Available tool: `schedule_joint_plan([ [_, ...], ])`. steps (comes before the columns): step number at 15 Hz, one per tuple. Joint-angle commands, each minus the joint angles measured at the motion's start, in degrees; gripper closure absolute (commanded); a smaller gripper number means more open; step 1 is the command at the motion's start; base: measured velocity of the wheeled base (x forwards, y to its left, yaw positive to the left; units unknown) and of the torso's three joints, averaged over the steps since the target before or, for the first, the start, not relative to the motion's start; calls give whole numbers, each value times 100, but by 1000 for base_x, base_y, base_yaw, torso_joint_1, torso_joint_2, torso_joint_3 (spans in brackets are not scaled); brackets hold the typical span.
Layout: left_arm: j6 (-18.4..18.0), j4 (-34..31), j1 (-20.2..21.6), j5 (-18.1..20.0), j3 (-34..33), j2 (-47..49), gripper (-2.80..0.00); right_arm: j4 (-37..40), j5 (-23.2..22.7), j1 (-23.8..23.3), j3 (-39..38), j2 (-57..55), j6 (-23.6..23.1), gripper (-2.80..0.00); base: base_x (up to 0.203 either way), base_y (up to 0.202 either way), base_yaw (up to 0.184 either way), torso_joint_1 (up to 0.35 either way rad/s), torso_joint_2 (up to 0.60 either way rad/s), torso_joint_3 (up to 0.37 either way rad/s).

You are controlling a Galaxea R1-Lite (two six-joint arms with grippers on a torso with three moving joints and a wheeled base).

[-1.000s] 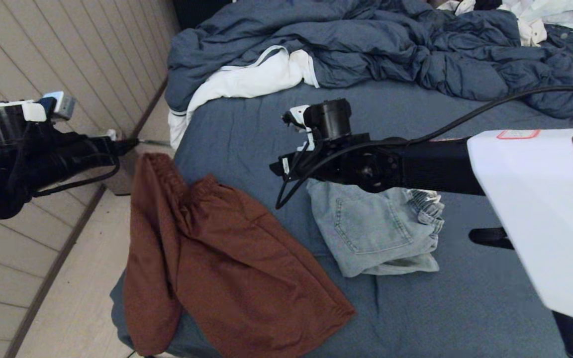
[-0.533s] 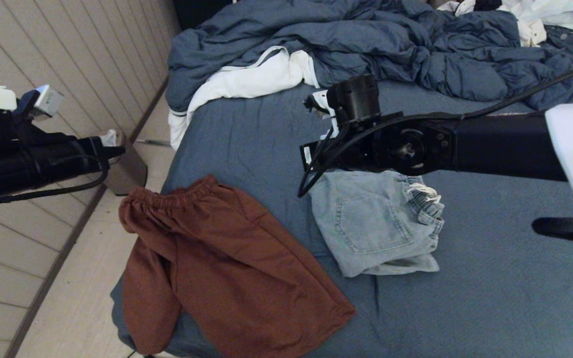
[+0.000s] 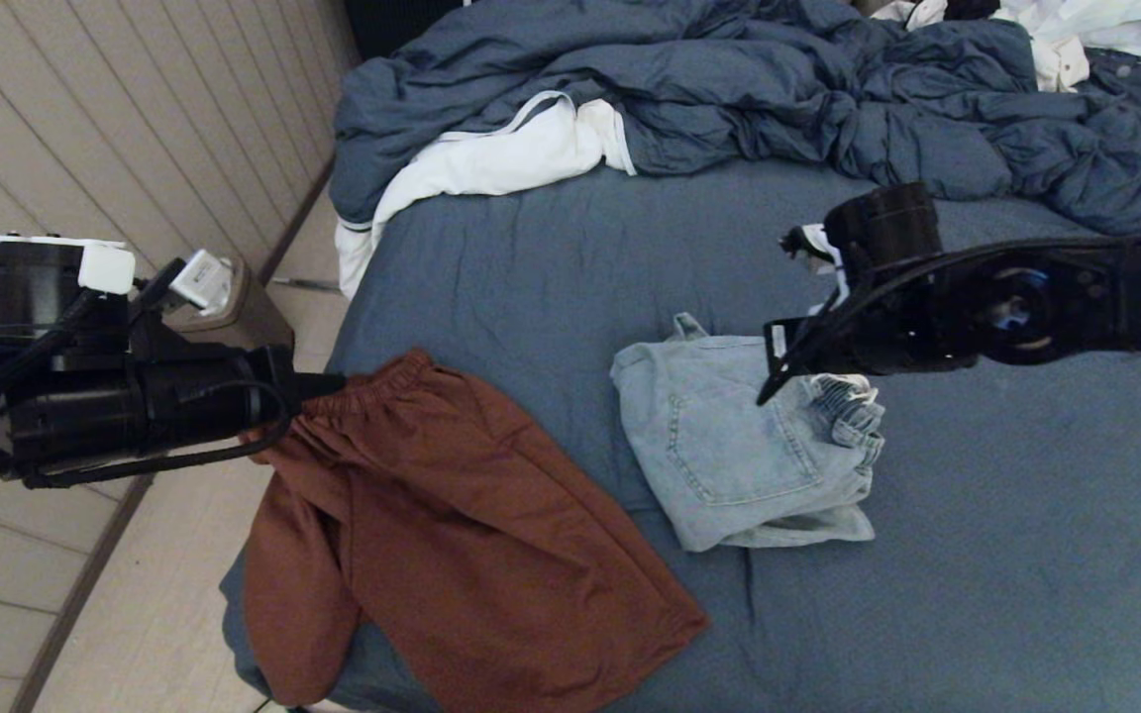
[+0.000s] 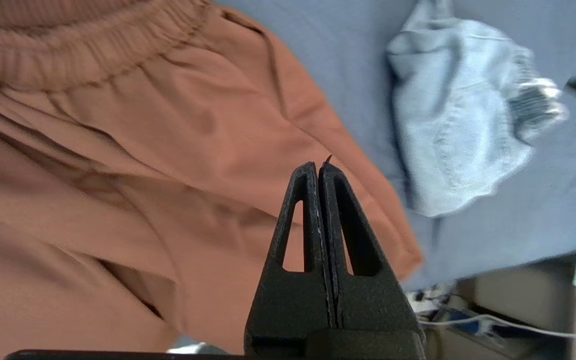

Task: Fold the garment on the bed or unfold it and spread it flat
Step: Unford the blue shorts

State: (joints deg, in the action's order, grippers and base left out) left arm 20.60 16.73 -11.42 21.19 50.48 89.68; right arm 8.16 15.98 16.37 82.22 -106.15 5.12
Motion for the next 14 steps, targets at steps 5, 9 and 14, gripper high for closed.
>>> schedule_joint_plan([
  [5,84,-58,-775,-65,385,56,0,49,-185,-985,-626,724,-2,-280,0,0,0,0,0,0],
  [9,102,-195,-1082,-390,176,196,0,9,-217,-1151,-613,-95,-169,-280,0,0,0,0,0,0],
  [14,132,216,-1073,-419,-471,133,0,-32,-217,-1152,-438,-802,-216,-280,0,0,0,0,0,0],
])
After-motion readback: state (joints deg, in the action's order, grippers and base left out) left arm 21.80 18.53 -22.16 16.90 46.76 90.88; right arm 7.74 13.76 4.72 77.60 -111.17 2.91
